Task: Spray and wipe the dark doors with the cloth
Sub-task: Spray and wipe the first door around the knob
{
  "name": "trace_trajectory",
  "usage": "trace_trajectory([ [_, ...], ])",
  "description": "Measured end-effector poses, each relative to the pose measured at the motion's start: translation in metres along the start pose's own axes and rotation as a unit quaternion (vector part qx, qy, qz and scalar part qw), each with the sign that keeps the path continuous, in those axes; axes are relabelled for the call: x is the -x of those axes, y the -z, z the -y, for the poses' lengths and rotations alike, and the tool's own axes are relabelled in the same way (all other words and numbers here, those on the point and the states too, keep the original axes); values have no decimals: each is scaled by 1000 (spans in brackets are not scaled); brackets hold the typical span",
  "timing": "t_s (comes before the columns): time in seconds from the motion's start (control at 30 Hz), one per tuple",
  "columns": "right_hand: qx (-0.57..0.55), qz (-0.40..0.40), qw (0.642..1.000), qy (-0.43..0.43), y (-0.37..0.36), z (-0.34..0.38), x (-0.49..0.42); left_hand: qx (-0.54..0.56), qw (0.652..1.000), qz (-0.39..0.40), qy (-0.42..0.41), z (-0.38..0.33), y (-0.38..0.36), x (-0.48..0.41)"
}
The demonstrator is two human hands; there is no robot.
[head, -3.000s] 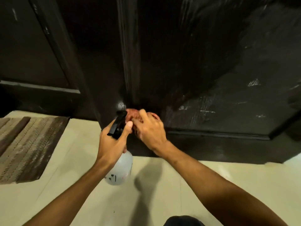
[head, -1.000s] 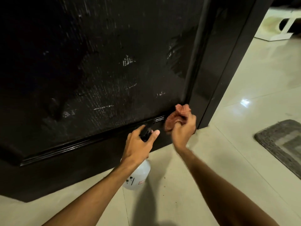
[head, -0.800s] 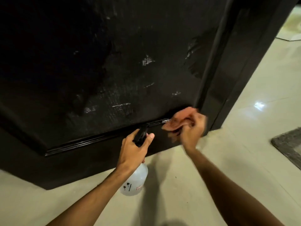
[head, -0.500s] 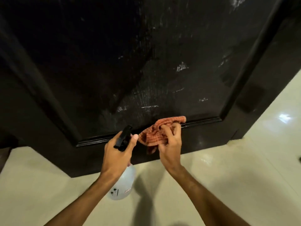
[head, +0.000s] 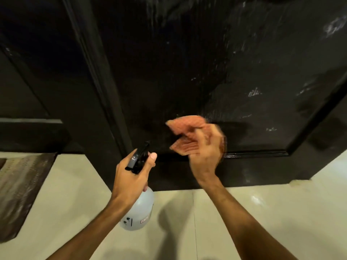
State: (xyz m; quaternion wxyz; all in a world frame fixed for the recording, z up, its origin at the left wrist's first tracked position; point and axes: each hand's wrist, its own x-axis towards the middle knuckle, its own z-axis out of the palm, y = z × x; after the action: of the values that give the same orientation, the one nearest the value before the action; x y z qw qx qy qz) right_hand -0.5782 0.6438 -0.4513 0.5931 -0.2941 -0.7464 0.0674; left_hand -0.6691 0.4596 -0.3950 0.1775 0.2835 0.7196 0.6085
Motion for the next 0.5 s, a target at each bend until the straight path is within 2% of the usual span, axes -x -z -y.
trace_trajectory([
  [0.03,11,-38,996,-82,1,-2,-4,2,1000,-2,-2,-3,3,-1],
  [0.07,25,-47,993,-108,-4,4,-3,3,1000,-5,0,-5,5,-3],
  [0.1,31,-25,997,-70,-14,13,2,3,1000,-9,3,-7,8,-4],
  [0.13,46,23,999,5,-24,27,11,2,1000,-10,7,-7,9,-5],
  [0.2,37,142,978,151,-34,49,32,-2,1000,-5,19,-8,9,-3],
  [0.23,39,181,968,171,-32,45,35,-2,1000,-2,23,-9,7,-1],
  [0.27,48,180,971,152,-26,35,31,-5,1000,5,21,-11,4,1],
  [0.3,9,146,986,77,-14,25,22,-10,1000,16,17,-14,0,2],
  [0.33,-13,92,995,-29,-1,12,12,-13,999,27,13,-16,-2,4],
  [0.4,-3,-66,976,-209,18,-7,-13,-16,999,38,7,-20,-6,6],
  [0.43,-3,-100,963,-249,18,-8,-17,-13,999,34,7,-22,-6,6],
  [0.47,0,-94,962,-255,16,5,-17,-6,999,31,5,-24,-7,7],
  [0.5,14,-54,975,-217,11,15,-10,3,999,35,-1,-29,-10,7],
])
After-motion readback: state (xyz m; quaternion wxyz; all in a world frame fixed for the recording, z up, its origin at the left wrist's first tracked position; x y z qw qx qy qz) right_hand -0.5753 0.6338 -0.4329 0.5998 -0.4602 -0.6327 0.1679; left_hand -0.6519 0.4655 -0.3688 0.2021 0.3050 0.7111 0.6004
